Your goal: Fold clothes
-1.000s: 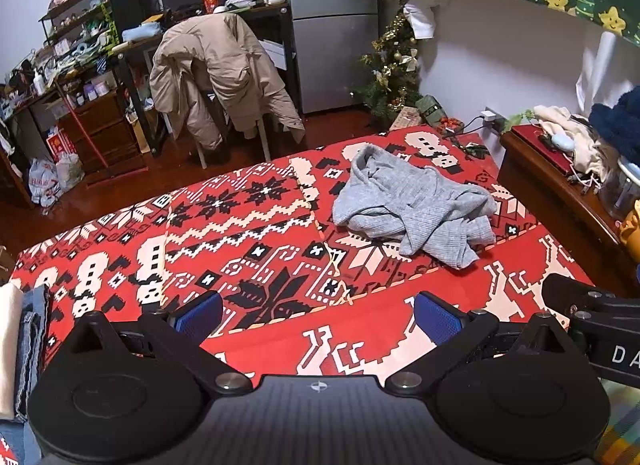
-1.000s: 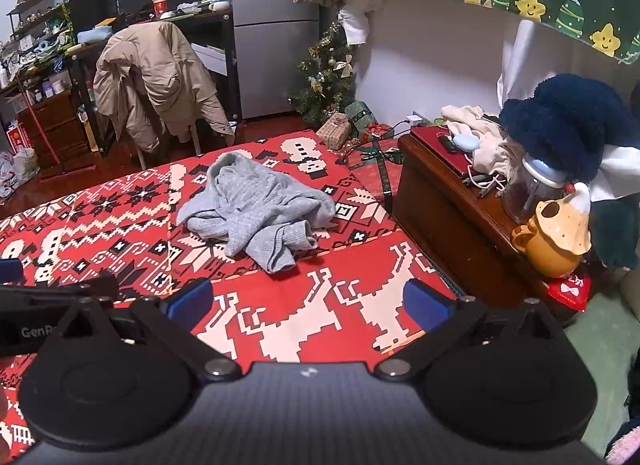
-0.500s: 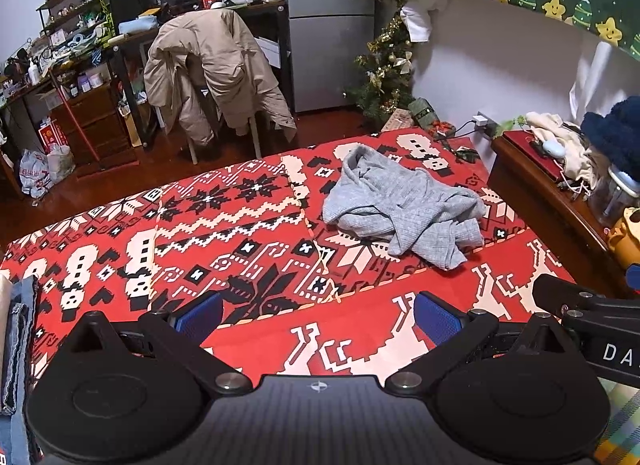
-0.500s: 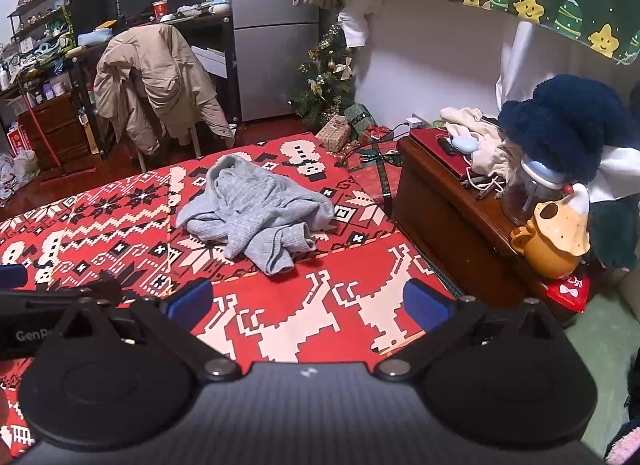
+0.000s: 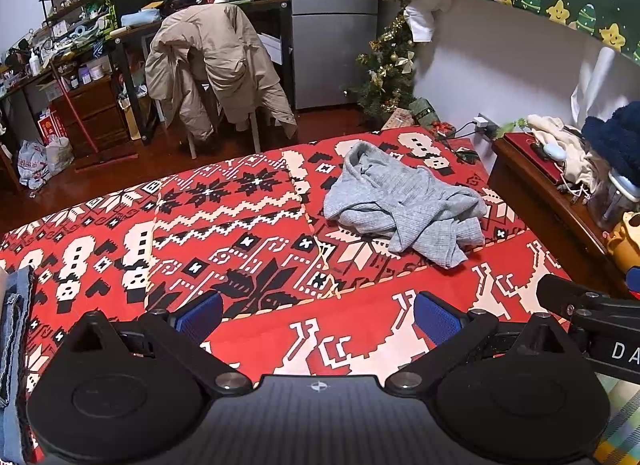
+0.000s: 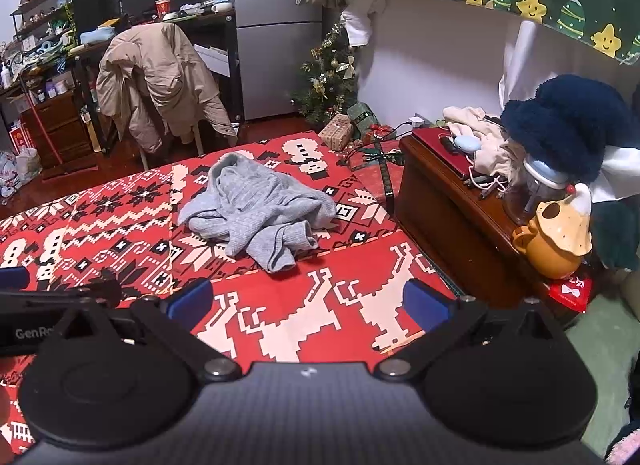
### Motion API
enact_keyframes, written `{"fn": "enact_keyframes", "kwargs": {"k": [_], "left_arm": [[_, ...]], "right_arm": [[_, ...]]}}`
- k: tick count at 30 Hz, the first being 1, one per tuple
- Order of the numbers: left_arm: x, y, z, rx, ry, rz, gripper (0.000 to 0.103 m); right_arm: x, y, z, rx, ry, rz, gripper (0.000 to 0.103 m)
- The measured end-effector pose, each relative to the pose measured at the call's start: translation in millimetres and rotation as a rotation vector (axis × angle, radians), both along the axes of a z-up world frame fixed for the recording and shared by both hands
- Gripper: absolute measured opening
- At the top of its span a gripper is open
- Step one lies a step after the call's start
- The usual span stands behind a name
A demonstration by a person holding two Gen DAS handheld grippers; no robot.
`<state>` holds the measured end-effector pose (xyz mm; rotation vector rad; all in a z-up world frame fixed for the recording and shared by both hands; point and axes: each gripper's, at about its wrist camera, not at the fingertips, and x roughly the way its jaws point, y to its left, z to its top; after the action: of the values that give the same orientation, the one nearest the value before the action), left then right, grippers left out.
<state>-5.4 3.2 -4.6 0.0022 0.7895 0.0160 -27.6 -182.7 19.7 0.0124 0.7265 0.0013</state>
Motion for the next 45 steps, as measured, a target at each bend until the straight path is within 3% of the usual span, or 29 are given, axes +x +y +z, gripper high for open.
{"fn": "enact_keyframes", "kwargs": {"k": [28,35,39,45], "left_arm": [[0,-1,-3,0.005,-0.011,-0.004,0.102],[-6,-2,-4,0.001,-0.077,0.016,0.102],[0,-2,-8,0.009,-0.072,-0.003,0.102],[13,7,-15,-0.043,-0.051,0.001,0.102]], "right_arm": [[-1,-2,-1,0.019,-0.017,-0.020,0.102],[-1,1,-5,0.012,-0.029,-0.015,0.102],[-2,5,-9,-0.002,-0.038,0.004,0.102],[1,10,-14,0.002,-0.047,0.014,0.102]]}}
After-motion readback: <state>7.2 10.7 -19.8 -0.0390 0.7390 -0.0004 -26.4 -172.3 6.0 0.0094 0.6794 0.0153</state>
